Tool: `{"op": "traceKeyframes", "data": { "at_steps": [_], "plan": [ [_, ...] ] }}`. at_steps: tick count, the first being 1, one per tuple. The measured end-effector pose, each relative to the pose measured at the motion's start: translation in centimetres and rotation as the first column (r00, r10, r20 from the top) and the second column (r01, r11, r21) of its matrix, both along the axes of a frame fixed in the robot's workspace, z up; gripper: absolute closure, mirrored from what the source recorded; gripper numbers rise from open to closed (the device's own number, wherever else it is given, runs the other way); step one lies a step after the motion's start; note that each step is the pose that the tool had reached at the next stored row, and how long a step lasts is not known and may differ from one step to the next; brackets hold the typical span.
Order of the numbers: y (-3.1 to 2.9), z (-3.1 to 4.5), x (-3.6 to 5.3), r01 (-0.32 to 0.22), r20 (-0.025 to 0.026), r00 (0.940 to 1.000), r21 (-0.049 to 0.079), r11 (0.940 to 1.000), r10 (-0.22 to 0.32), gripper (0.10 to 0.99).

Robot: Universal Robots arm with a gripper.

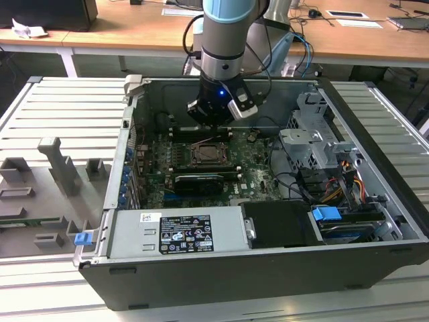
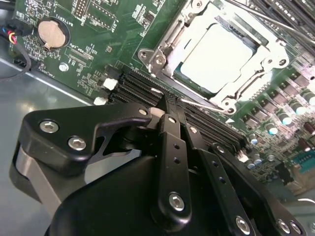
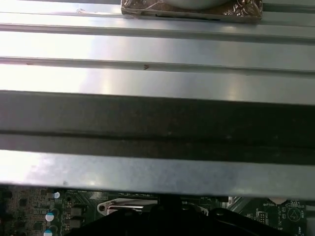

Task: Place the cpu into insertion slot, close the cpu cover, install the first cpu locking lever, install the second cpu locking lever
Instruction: 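Install the first cpu locking lever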

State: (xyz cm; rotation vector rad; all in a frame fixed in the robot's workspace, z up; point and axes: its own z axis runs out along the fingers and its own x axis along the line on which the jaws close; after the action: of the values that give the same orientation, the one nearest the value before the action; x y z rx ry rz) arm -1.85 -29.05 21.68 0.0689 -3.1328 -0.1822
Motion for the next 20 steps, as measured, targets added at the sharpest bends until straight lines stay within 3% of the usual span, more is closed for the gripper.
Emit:
{"op": "traceKeyframes", "data": {
  "at_steps": [6,20],
  "plan": [
    [0.0,-0.94,0.24,0.0,0.0,1.0,0.0,1.0,0.0,0.98],
    [0.0,-1.17,0.29,0.0,0.0002,1.0,0.0,1.0,0.0,0.98]
  ]
}}
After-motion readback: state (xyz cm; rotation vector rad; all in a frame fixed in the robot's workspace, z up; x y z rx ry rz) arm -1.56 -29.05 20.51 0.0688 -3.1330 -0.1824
